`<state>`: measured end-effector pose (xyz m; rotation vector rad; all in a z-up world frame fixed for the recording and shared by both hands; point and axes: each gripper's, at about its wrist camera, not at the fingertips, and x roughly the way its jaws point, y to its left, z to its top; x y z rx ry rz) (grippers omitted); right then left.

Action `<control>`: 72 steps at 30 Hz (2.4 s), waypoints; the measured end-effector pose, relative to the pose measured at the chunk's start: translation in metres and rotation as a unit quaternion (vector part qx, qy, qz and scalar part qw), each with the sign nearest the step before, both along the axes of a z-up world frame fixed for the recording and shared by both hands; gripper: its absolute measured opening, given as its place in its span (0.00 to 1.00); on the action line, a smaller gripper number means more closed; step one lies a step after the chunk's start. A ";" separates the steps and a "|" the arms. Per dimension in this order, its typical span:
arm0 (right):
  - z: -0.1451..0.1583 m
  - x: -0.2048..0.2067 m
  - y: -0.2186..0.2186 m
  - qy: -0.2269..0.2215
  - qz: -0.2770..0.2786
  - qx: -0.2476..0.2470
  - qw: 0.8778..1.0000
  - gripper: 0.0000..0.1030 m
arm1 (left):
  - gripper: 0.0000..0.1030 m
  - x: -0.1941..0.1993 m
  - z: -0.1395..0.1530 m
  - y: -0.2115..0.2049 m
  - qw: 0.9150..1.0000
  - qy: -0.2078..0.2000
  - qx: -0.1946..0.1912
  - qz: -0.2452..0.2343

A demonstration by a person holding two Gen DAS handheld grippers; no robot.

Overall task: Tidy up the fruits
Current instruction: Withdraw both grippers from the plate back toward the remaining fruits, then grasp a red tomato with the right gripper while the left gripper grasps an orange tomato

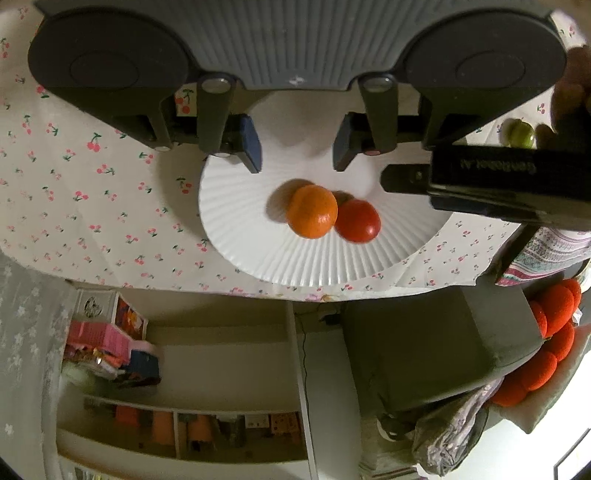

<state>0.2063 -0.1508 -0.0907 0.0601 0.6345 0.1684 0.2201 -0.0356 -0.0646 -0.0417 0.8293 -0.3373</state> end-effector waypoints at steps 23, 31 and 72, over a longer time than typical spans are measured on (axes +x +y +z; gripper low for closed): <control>0.007 -0.054 0.020 0.016 0.122 0.014 0.992 0.73 | 0.79 -0.079 0.037 0.064 0.995 0.025 -0.009 0.093; 0.019 -0.082 0.035 0.003 0.198 -0.003 0.980 0.72 | 0.79 -0.119 0.041 0.074 0.994 0.007 0.018 0.105; -0.007 -0.082 0.068 0.024 0.224 -0.076 0.971 0.48 | 0.72 -0.162 0.000 0.061 0.998 0.015 0.065 -0.003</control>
